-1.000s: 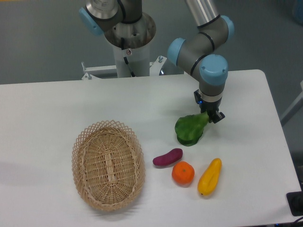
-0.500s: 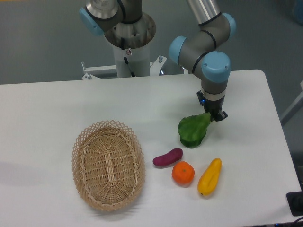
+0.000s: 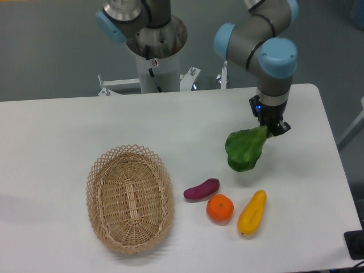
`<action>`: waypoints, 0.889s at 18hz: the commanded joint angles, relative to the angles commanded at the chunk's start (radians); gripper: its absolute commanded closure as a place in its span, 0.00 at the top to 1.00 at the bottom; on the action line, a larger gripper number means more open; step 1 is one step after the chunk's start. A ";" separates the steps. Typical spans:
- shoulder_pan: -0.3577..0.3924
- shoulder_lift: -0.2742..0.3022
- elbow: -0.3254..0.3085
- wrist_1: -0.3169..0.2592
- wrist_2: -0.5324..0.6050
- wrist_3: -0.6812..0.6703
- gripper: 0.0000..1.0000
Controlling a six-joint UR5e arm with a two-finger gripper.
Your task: Pick up the green vegetable from the table
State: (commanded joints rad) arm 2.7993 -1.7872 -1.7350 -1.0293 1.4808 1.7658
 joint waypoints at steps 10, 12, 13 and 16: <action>0.060 0.015 0.118 0.012 -0.332 -0.290 0.35; 0.052 0.005 0.140 0.015 -0.333 -0.333 0.35; 0.051 0.000 0.146 0.015 -0.333 -0.341 0.35; 0.042 -0.003 0.146 0.018 -0.333 -0.339 0.35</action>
State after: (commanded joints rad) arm 2.8409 -1.7901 -1.5892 -1.0109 1.1474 1.4266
